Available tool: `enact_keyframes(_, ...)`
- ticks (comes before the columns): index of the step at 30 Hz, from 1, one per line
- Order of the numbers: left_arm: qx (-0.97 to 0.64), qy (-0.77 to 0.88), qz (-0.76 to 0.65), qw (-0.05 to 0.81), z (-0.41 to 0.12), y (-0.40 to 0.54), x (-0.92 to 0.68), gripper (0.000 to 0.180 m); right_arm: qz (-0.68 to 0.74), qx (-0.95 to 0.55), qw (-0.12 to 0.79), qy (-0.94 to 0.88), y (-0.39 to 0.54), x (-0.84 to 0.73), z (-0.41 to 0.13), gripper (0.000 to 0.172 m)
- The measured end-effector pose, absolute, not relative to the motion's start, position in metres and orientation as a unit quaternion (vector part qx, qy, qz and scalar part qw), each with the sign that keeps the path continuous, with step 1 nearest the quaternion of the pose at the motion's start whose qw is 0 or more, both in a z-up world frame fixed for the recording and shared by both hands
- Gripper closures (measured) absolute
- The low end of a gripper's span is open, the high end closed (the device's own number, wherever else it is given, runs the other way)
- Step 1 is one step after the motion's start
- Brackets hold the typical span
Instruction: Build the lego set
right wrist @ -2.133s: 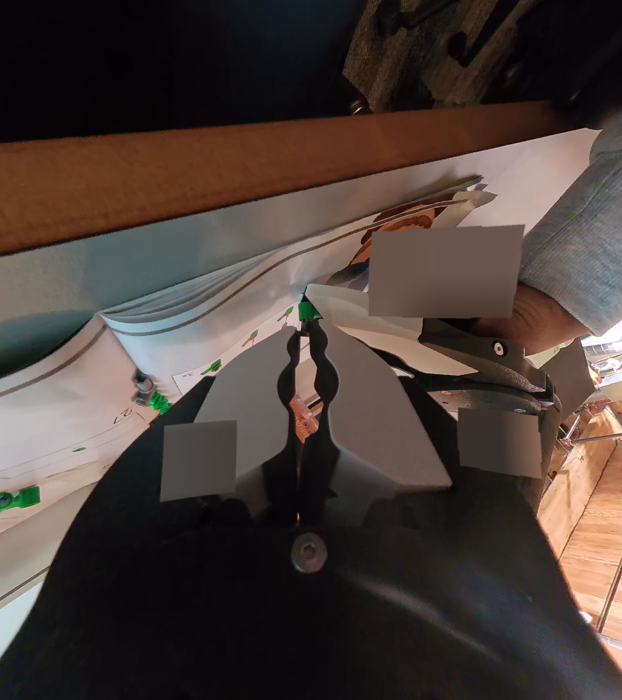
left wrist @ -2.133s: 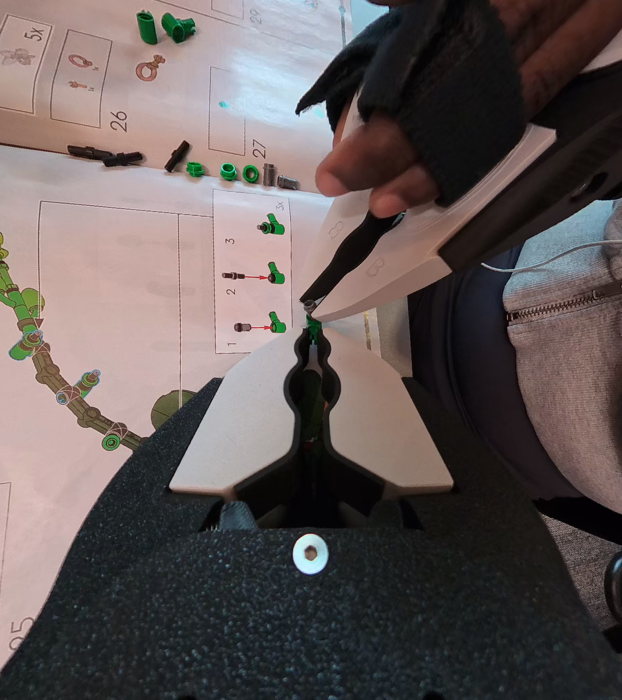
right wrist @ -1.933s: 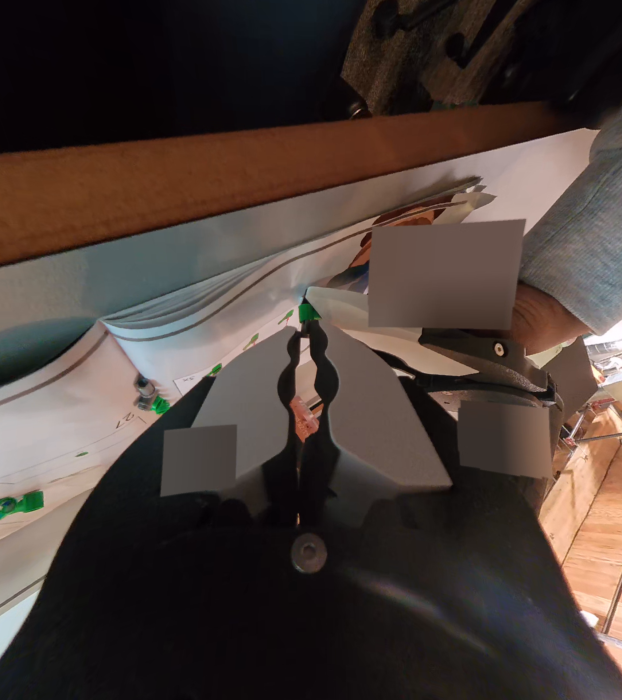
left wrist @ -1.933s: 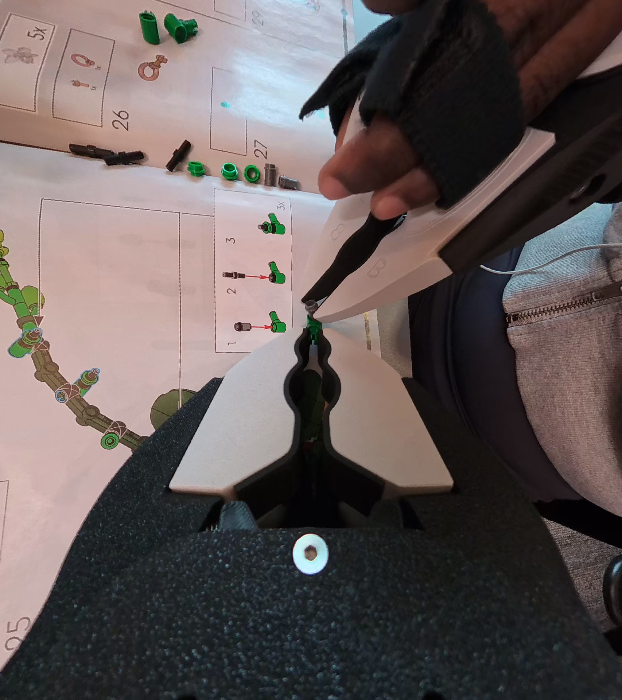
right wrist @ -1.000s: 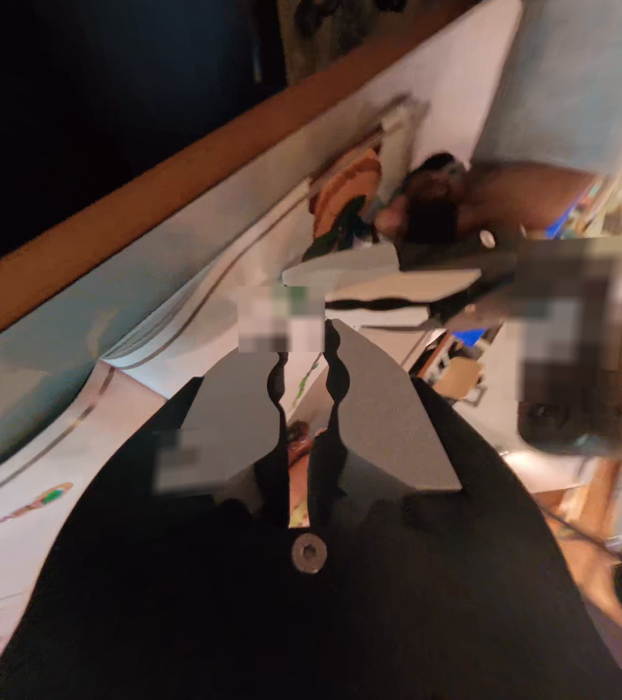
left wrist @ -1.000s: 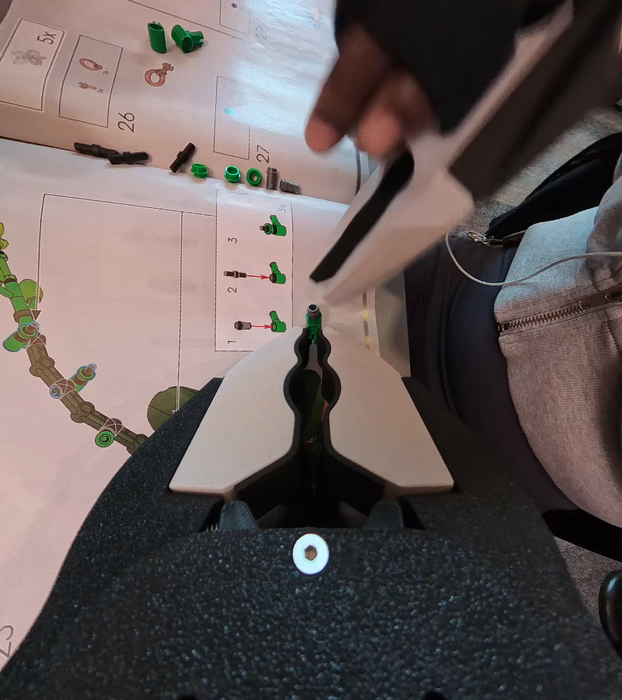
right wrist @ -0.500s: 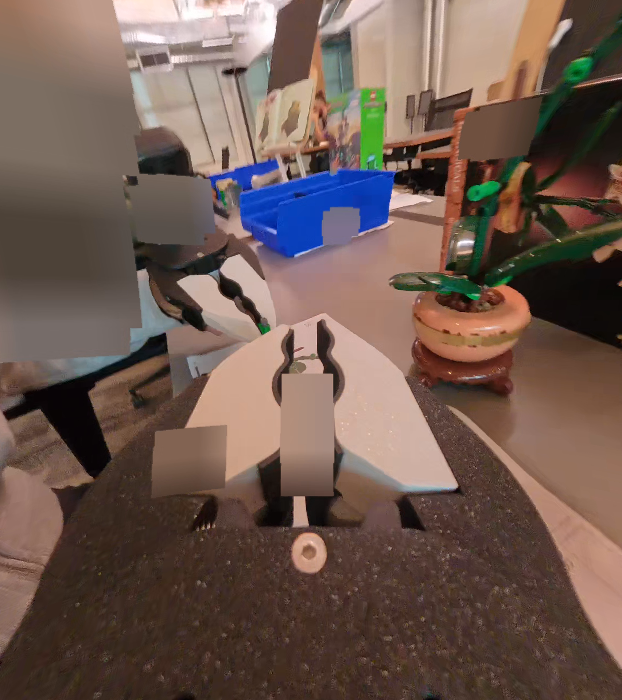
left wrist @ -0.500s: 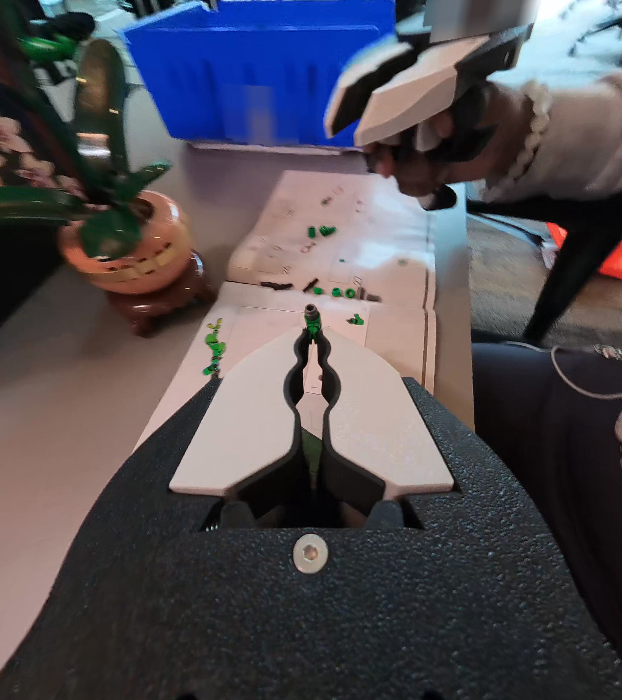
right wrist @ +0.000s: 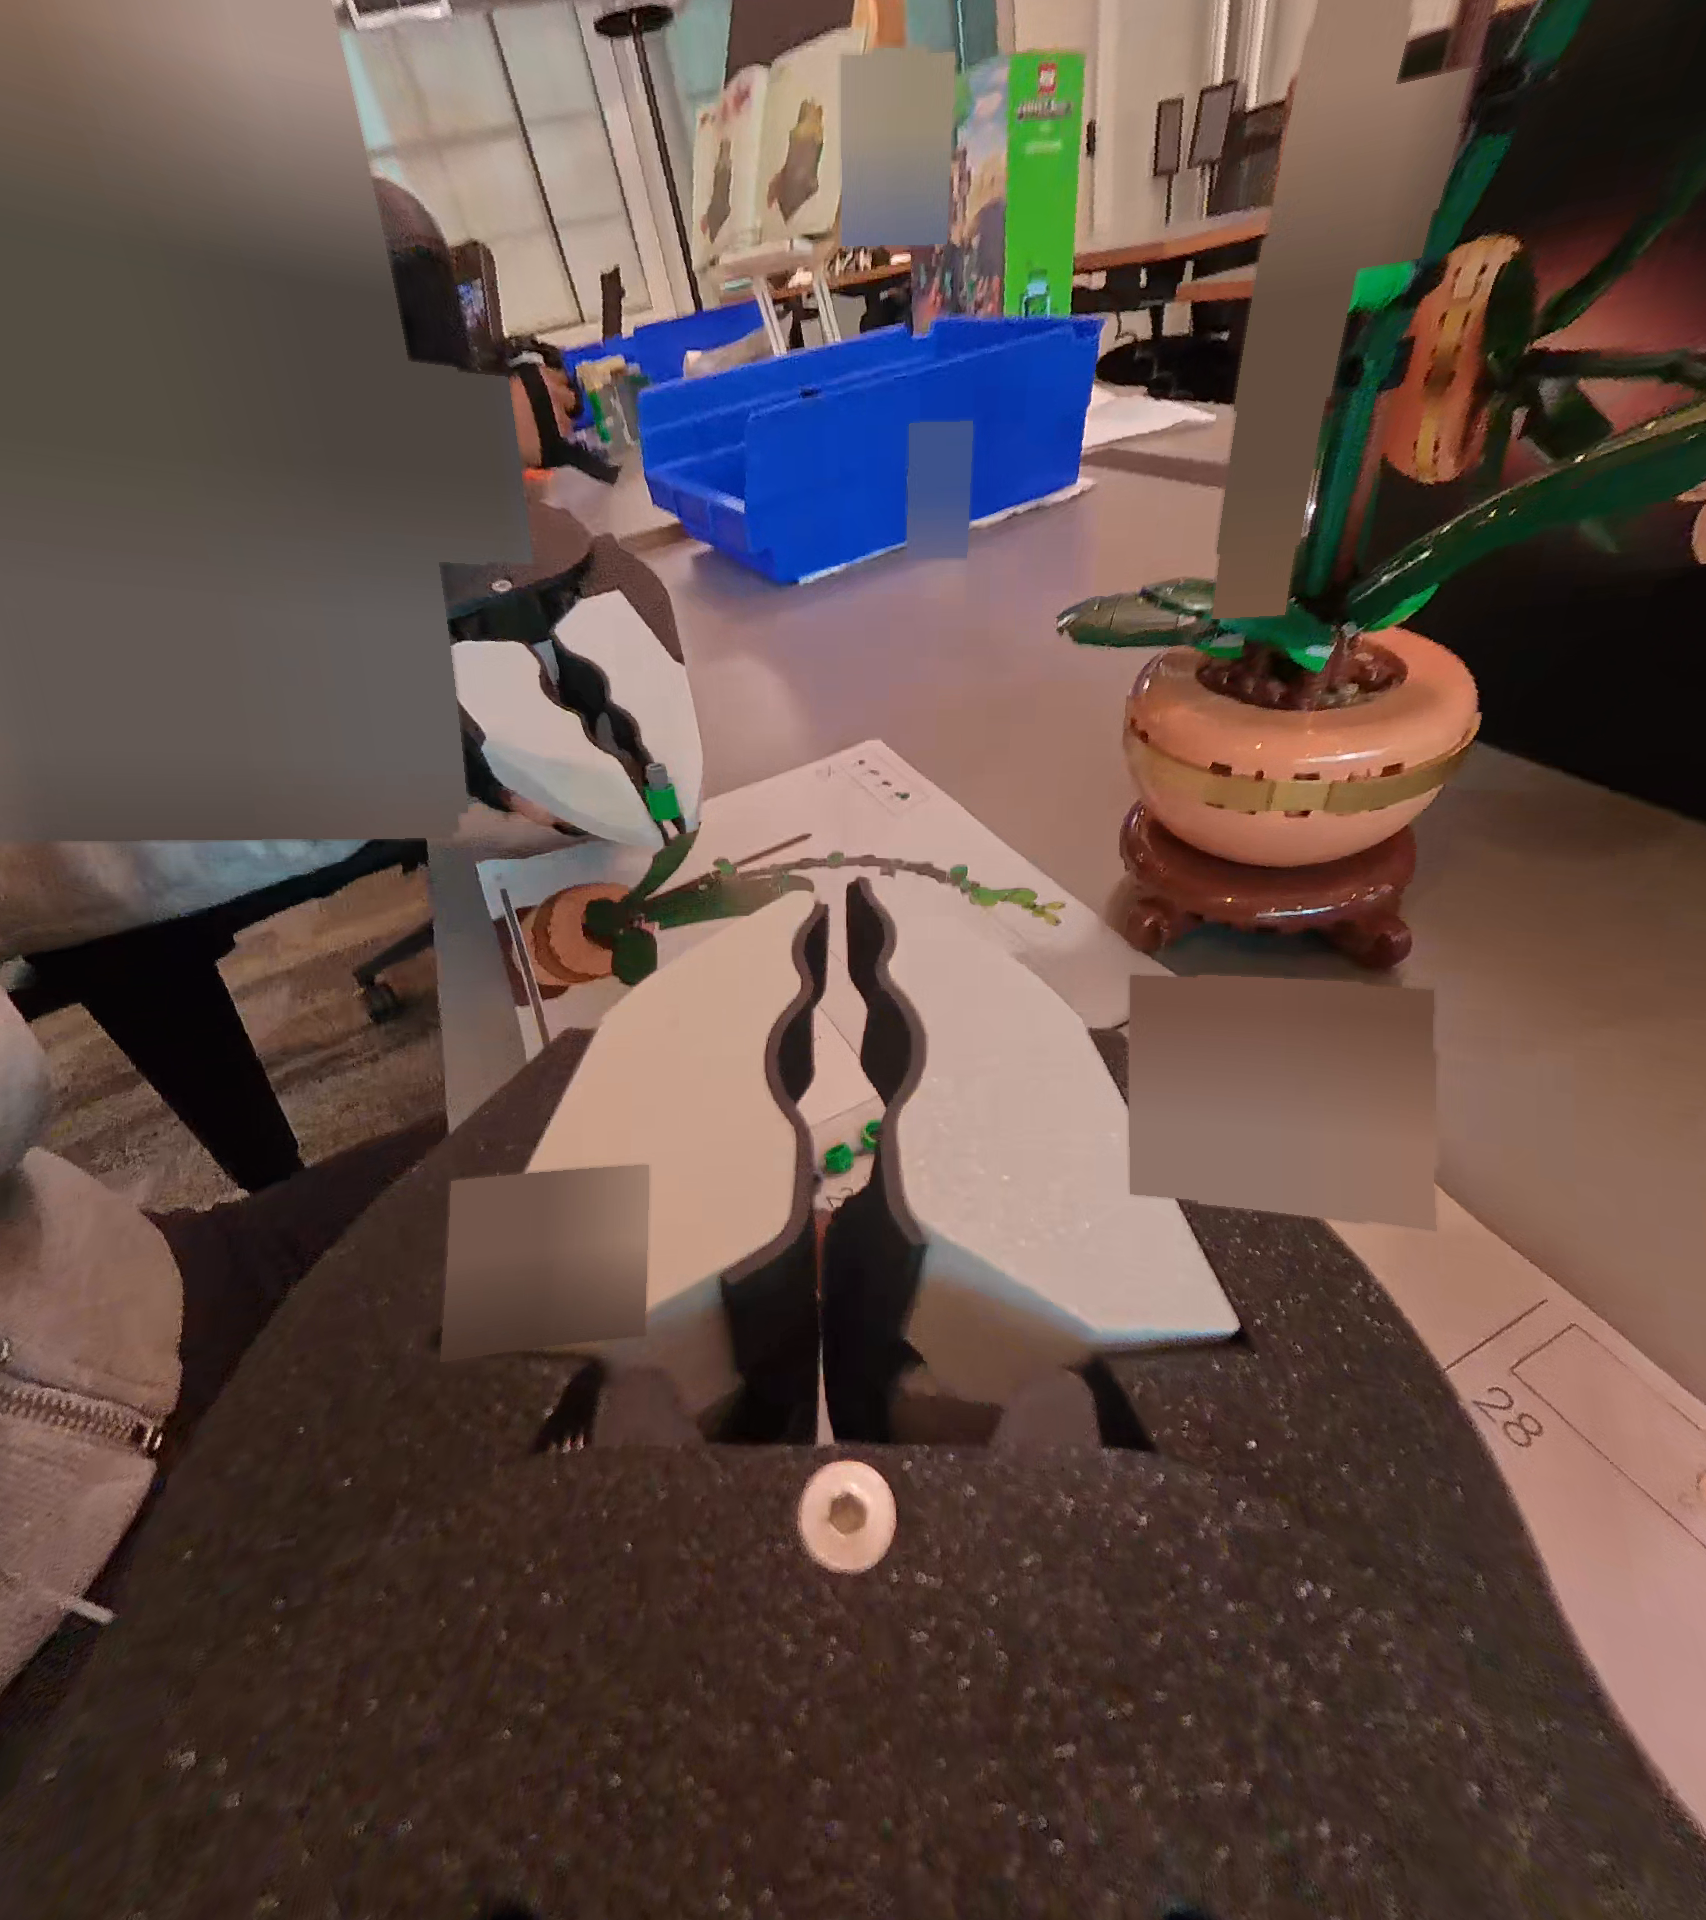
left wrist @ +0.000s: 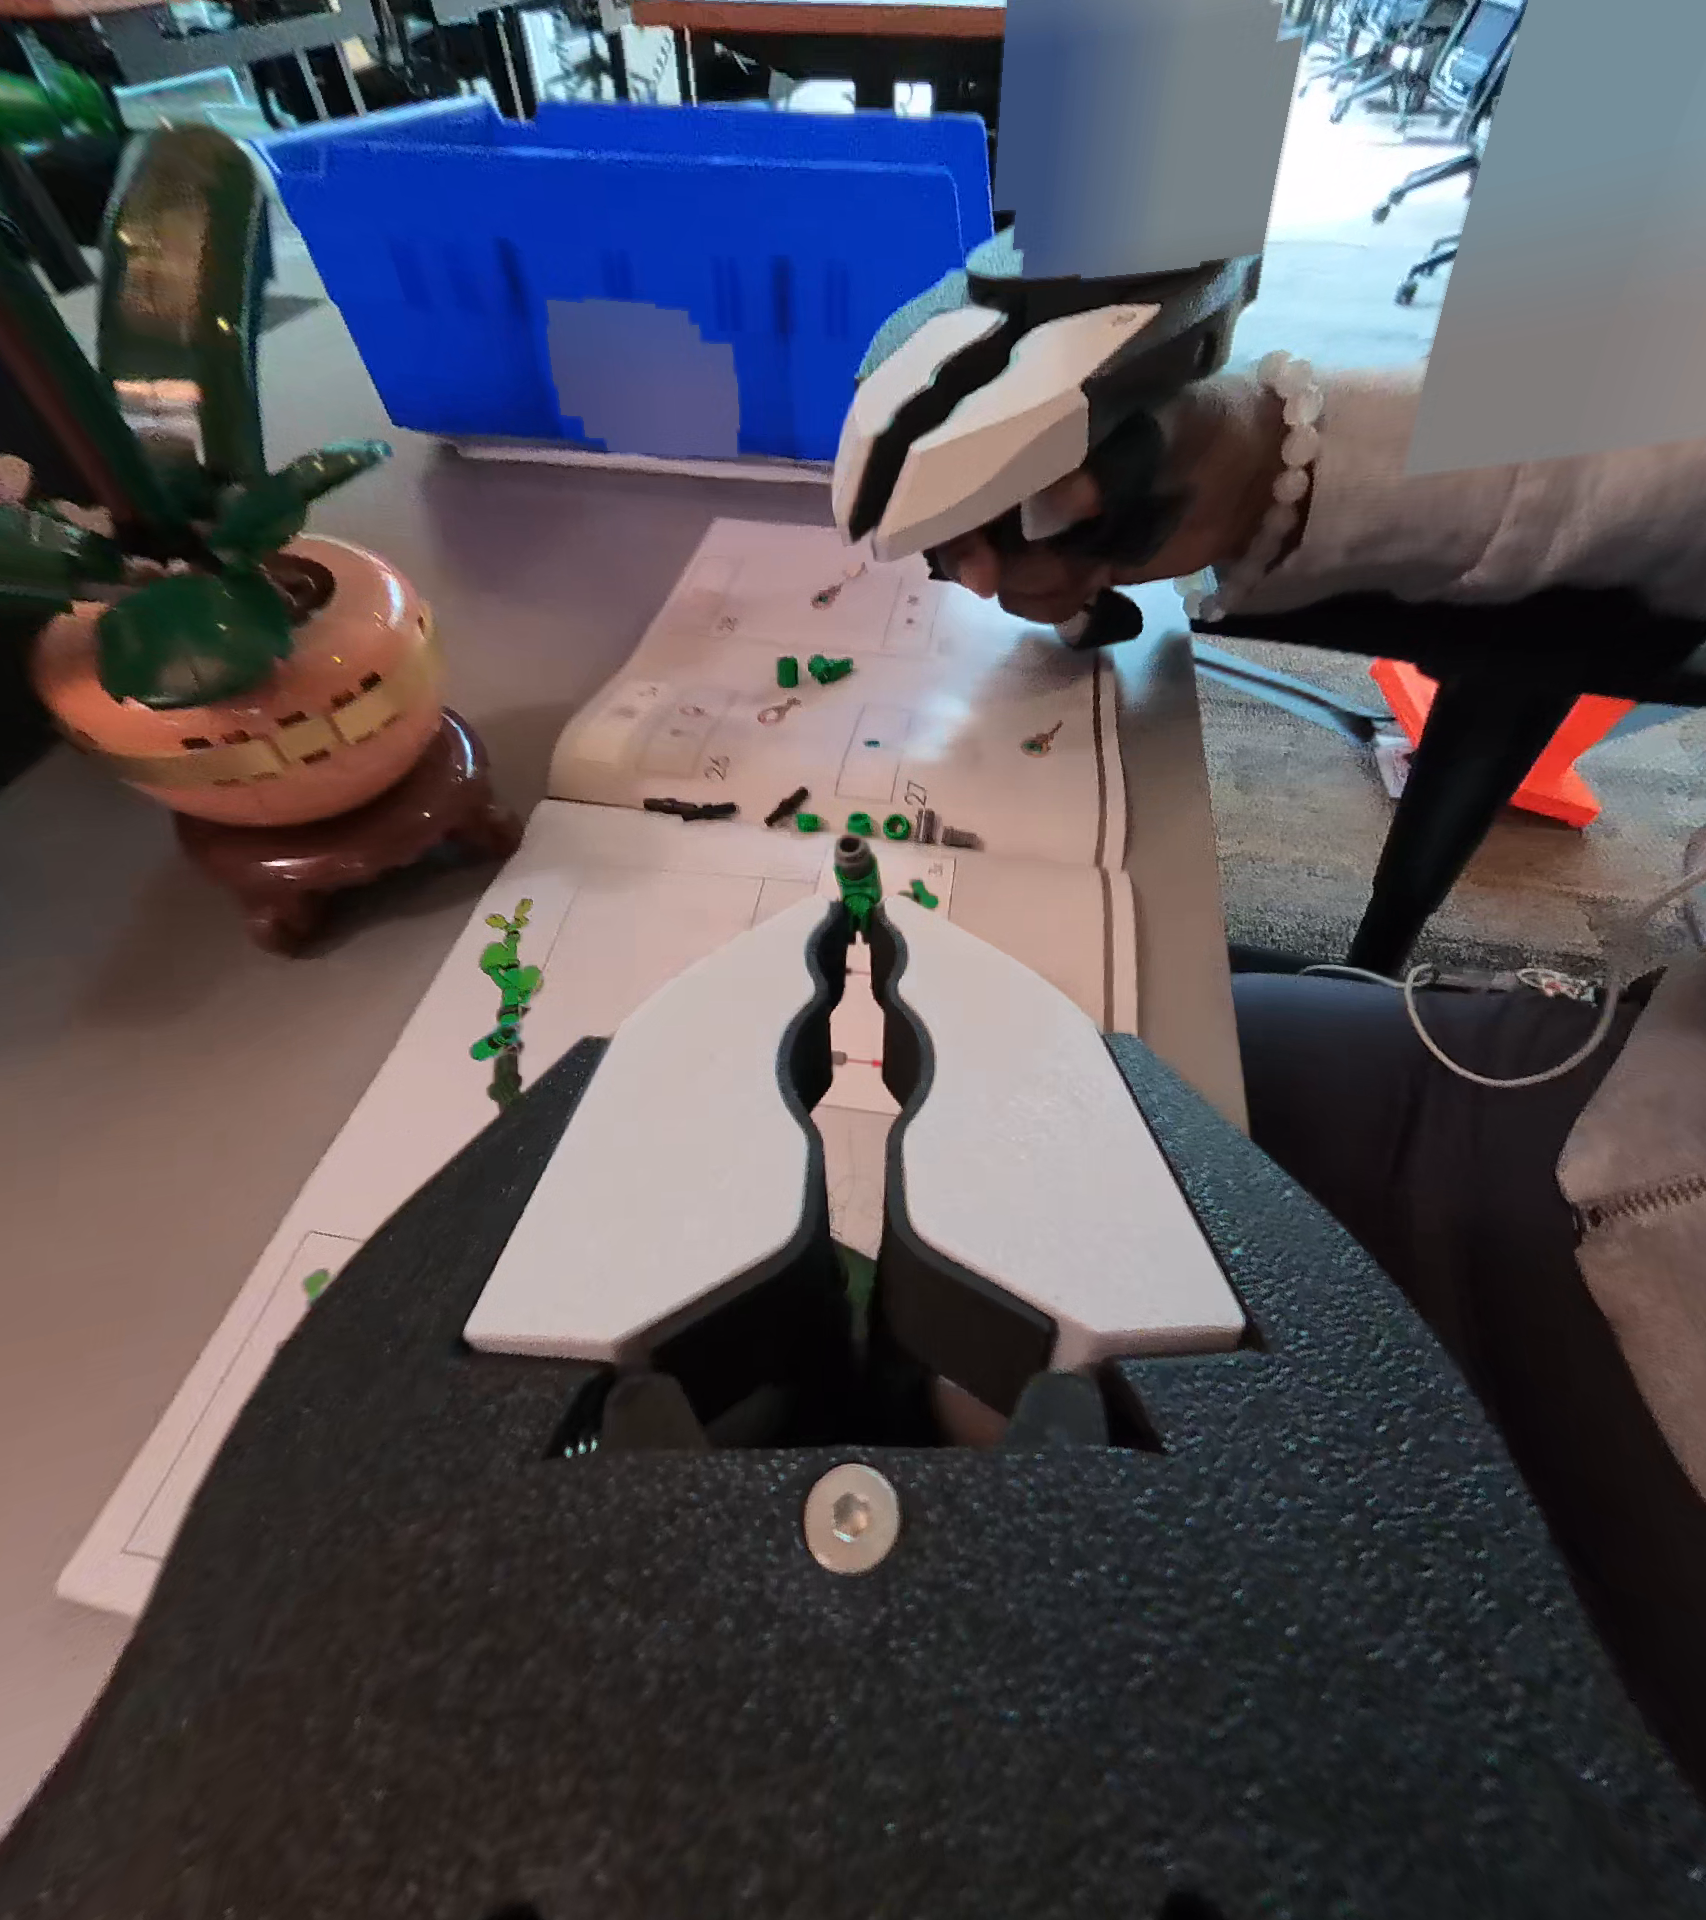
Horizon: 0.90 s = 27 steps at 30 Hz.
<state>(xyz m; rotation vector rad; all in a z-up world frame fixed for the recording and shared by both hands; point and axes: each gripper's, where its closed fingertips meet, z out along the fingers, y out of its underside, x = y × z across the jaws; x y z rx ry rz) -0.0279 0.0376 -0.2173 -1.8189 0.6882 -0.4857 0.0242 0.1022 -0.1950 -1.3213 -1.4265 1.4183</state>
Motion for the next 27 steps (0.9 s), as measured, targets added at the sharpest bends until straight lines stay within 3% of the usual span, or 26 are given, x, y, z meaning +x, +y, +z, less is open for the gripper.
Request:
enact_keyframes(9, -0.758, 0.307, -0.224, 0.53, -0.224, 0.034, -0.024, 0.177, 0.551, -0.509, 0.337, -0.569, 0.096, 0.022, -0.202, 0.171)
enact_keyframes(18, -0.741, 0.239, -0.233, 0.583, -0.202, 0.041, -0.053, 0.177, 0.544, -0.5, 0.333, -0.585, 0.091, 0.022, -0.204, 0.171)
enact_keyframes(27, -0.755, 0.27, -0.223, 0.555, -0.215, 0.039, -0.042, 0.177, 0.546, -0.504, 0.33, -0.582, 0.092, 0.022, -0.205, 0.171)
